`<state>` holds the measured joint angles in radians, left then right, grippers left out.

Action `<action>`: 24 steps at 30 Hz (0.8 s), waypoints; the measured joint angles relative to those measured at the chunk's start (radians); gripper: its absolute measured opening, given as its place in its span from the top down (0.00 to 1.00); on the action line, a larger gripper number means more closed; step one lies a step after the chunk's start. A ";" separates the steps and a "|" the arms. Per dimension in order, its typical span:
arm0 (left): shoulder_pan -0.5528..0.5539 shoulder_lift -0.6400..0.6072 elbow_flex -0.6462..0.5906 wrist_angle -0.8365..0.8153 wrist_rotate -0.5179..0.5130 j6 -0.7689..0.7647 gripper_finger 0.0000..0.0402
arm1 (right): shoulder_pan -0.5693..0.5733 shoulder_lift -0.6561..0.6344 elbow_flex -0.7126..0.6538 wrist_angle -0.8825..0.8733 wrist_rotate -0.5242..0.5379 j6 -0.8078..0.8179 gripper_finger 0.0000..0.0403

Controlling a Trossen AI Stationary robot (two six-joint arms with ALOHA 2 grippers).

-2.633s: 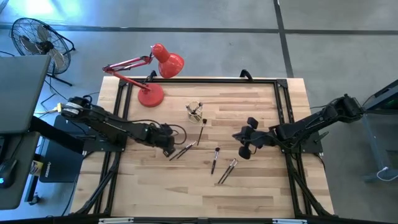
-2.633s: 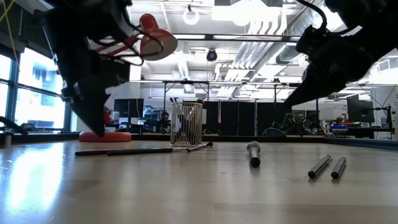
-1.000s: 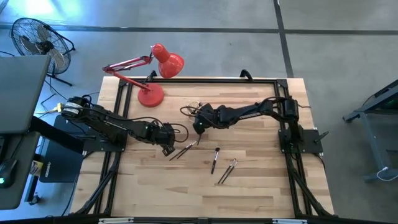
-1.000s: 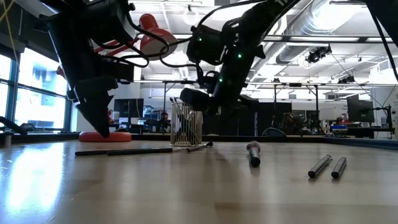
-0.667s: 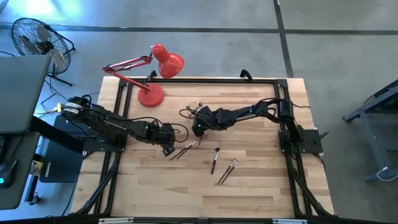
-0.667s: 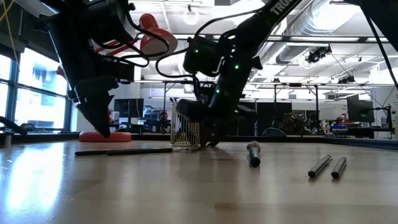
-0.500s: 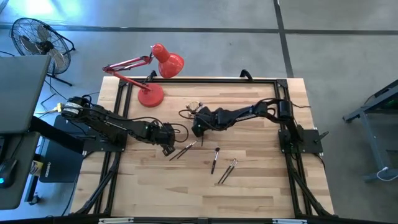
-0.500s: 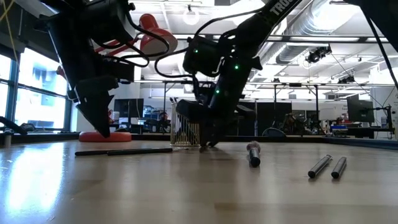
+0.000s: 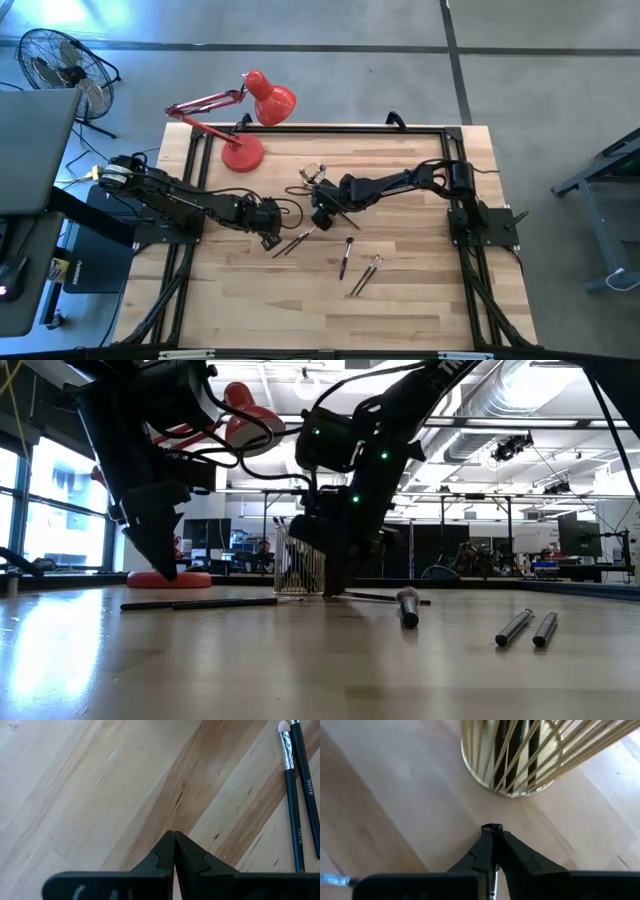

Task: Put items in baskets/containers
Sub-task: Put the black brow brush into the gold pen holder

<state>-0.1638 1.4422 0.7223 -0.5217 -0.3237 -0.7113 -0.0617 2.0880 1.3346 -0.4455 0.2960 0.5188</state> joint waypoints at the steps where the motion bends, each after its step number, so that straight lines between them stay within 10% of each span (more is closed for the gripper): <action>1: 0.000 0.000 0.000 0.001 0.000 0.000 1.00 | 0.006 -0.011 -0.001 -0.016 0.008 -0.006 0.94; 16: 0.000 0.000 0.000 0.004 0.001 0.000 1.00 | 0.104 -0.336 -0.179 -0.103 0.293 -0.044 0.97; 24: 0.000 0.000 0.000 0.036 0.002 0.000 1.00 | 0.112 -0.681 -0.669 0.592 0.242 -0.151 0.97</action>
<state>-0.1638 1.4418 0.7227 -0.4853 -0.3222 -0.7113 0.0501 1.4065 0.6653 0.1469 0.5375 0.3673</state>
